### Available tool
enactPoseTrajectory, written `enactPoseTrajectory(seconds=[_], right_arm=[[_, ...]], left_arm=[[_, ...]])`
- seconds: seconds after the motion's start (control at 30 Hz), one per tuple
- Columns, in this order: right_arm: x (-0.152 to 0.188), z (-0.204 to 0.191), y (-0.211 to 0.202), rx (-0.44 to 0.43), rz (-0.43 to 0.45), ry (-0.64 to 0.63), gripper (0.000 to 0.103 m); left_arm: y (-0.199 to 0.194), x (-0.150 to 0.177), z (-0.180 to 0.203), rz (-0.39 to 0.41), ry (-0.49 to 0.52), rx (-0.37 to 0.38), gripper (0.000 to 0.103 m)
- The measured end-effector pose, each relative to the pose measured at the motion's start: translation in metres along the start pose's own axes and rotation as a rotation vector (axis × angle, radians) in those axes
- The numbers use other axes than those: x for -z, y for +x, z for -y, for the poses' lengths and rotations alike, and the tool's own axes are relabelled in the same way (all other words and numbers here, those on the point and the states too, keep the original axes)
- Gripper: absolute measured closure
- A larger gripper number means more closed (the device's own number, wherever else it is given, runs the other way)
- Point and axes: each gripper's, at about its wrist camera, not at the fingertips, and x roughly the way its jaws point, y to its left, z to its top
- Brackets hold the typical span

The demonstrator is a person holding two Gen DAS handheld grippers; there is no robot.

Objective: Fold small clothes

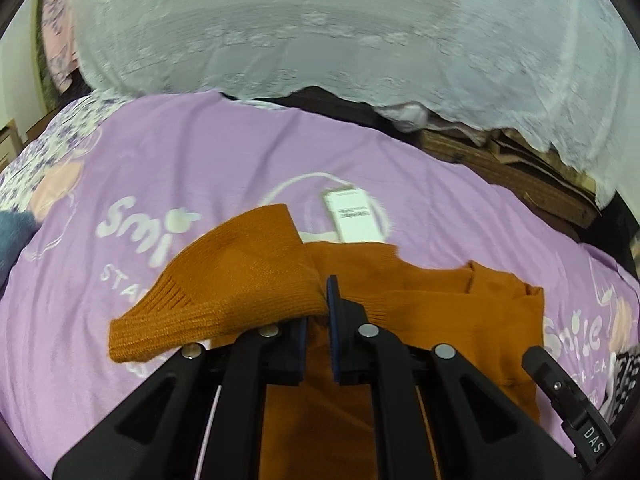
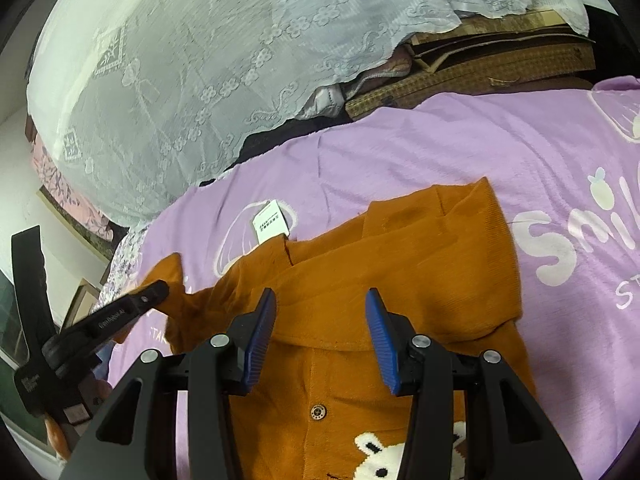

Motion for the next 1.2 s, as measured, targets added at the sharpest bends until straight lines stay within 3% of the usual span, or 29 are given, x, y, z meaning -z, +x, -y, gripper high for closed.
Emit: enactPoseTrajectory(seconds=[0.3, 0.6, 0.63, 0.67, 0.73, 0.8, 0.87, 0.93, 1.03, 1.2], right_arm=[[-0.01, 0.02, -0.004, -0.002, 0.014, 0.071, 0.056], [-0.011, 0.026, 0.002, 0.003, 0.001, 0.086, 0.056], [-0.011, 0.027, 0.002, 0.004, 0.0, 0.09, 0.056], [-0.011, 0.028, 0.003, 0.005, -0.001, 0.094, 0.056], [-0.011, 0.03, 0.004, 0.007, -0.003, 0.101, 0.056], [-0.012, 0.032, 0.005, 0.007, -0.004, 0.107, 0.056], [-0.011, 0.033, 0.005, 0.006, -0.007, 0.107, 0.056], [-0.011, 0.031, 0.006, 0.003, -0.013, 0.102, 0.056], [-0.008, 0.025, 0.01, -0.003, -0.028, 0.078, 0.056], [0.003, -0.007, 0.018, -0.002, -0.06, -0.054, 0.056]], left_arm=[[0.024, 0.019, 0.051, -0.062, 0.084, 0.041, 0.096], [0.057, 0.043, 0.069, -0.141, 0.143, 0.048, 0.093], [0.058, 0.045, 0.07, -0.142, 0.146, 0.049, 0.084], [0.059, 0.047, 0.07, -0.144, 0.149, 0.05, 0.067], [0.059, 0.048, 0.069, -0.141, 0.142, 0.057, 0.051], [0.055, 0.048, 0.066, -0.142, 0.136, 0.074, 0.046], [0.048, 0.046, 0.062, -0.143, 0.134, 0.092, 0.024], [0.032, 0.045, 0.05, -0.118, 0.127, 0.097, 0.015], [0.01, 0.04, 0.028, -0.084, 0.121, 0.1, 0.013], [-0.022, 0.024, -0.034, 0.012, 0.041, 0.01, 0.008]])
